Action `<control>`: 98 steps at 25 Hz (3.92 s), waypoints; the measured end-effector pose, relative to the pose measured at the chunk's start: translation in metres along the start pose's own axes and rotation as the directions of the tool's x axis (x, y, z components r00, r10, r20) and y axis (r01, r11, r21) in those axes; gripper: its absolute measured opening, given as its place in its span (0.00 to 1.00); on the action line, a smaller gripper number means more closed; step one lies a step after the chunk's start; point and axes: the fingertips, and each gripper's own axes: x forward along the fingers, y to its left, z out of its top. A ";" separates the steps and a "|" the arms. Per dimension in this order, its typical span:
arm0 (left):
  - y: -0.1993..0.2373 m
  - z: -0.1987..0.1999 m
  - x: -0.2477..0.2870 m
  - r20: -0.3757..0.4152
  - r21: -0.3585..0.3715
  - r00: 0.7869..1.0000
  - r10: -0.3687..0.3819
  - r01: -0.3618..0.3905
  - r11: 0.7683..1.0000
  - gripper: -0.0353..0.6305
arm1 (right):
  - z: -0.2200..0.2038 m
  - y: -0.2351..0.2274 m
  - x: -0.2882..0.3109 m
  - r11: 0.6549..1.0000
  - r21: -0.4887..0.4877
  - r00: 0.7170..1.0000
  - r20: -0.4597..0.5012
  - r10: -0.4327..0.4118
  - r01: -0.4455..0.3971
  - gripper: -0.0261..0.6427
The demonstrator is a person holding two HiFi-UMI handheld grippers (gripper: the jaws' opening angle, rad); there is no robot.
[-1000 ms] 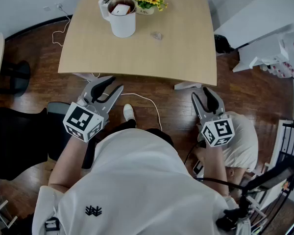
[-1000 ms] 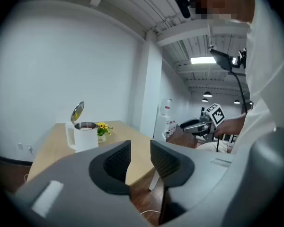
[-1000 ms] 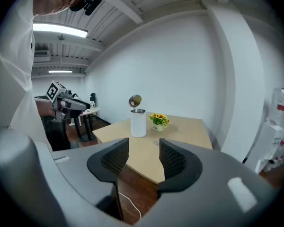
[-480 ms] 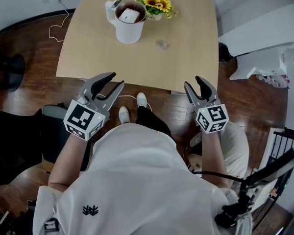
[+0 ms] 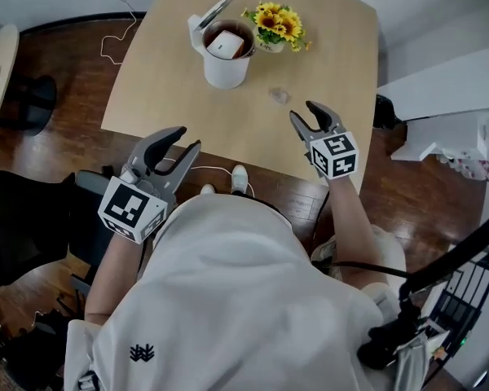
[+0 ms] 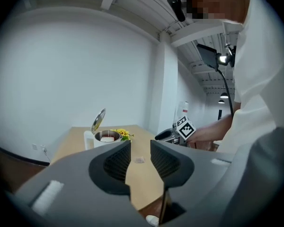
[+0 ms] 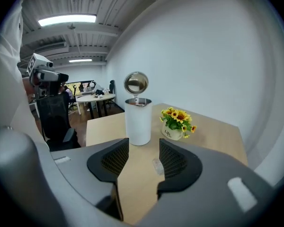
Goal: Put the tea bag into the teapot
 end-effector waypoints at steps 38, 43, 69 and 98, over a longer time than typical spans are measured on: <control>0.052 -0.002 -0.032 -0.070 -0.050 0.937 0.343 -0.346 0.937 0.21 | -0.127 -0.055 0.171 0.998 0.027 0.928 -0.367 0.069 -0.064 0.17; 0.050 -0.004 -0.024 -0.064 -0.051 0.951 0.304 -0.307 0.950 0.21 | -0.083 -0.055 0.143 0.998 0.008 0.952 -0.299 0.062 -0.063 0.17; 0.045 -0.016 -0.053 -0.031 -0.108 0.938 0.344 -0.346 0.932 0.21 | 0.172 0.012 0.115 0.945 -0.240 0.975 -0.037 0.218 -0.220 0.17; 0.057 -0.035 -0.110 -0.047 -0.131 0.875 0.482 -0.484 0.865 0.21 | 0.160 0.054 0.198 0.899 -0.330 0.957 -0.142 0.252 -0.286 0.29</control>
